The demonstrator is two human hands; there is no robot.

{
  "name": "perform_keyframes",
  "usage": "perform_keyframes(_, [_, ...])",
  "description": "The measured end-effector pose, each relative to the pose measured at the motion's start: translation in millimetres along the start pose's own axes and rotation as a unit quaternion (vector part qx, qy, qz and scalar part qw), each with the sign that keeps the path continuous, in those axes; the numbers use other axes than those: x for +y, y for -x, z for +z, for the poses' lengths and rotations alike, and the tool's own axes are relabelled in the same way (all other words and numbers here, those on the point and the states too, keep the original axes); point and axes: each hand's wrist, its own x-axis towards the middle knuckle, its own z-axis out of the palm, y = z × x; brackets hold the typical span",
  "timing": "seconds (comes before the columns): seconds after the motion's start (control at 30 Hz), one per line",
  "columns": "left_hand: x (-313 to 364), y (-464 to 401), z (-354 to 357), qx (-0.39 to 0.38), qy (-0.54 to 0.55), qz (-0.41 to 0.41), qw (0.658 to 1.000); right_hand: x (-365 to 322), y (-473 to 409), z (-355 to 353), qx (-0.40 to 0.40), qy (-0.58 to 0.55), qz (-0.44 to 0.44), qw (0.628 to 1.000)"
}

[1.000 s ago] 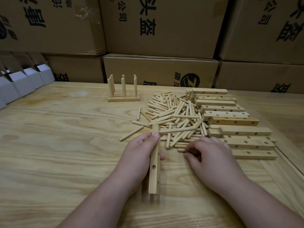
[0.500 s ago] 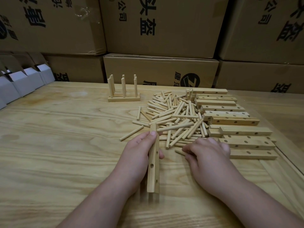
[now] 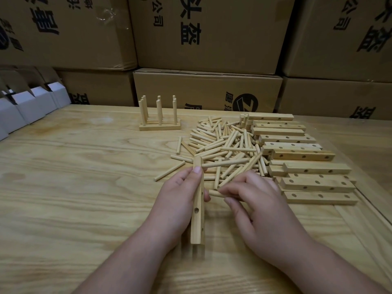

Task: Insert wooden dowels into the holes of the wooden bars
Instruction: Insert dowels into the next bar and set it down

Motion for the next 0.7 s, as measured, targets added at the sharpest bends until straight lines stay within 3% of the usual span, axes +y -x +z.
perform_keyframes(0.7, [-1.5, 1.1, 3.4, -0.033, -0.094, 0.064, 0.993, 0.0, 0.0, -0.8, -0.04, -0.036, -0.021, 0.998])
